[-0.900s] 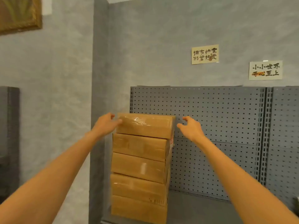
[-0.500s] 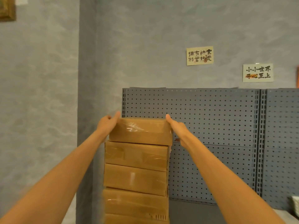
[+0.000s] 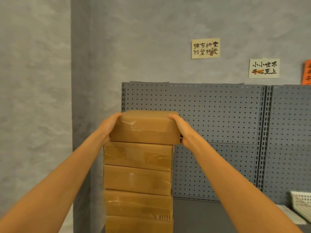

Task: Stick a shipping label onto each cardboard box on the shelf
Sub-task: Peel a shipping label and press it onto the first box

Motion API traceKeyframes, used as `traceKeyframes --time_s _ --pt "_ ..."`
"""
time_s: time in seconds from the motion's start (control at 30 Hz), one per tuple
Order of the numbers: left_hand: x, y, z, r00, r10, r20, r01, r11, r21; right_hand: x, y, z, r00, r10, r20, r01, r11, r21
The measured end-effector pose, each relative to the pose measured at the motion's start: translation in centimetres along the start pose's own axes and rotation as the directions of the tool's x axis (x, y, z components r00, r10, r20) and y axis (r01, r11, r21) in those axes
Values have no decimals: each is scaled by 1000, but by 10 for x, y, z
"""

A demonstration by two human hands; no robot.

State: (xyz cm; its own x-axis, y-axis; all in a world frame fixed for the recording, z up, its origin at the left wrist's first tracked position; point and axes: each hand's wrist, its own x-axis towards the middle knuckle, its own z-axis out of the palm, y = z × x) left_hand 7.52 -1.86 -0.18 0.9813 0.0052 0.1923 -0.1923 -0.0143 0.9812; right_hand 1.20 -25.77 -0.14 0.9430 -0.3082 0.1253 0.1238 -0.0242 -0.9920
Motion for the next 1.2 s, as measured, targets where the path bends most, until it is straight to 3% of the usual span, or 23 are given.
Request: traceKeyframes --time_s 0.23,0.37,0.77,1.2 --pt "-27 9 33 999 18 35 -14 995 -102 -20 2 -46 990 -128 -62 125 991 -42" --pt "-51 16 66 992 33 122 -18 992 -121 -39 8 -91 986 -148 -70 147 989 -22" --pt "-125 -4 189 979 138 152 -140 990 0 -99 36 -233 985 -127 -114 131 991 22" --pt "-190 -85 250 980 -59 188 61 998 -1 -133 103 -312 998 -52 -38 52 999 -3"
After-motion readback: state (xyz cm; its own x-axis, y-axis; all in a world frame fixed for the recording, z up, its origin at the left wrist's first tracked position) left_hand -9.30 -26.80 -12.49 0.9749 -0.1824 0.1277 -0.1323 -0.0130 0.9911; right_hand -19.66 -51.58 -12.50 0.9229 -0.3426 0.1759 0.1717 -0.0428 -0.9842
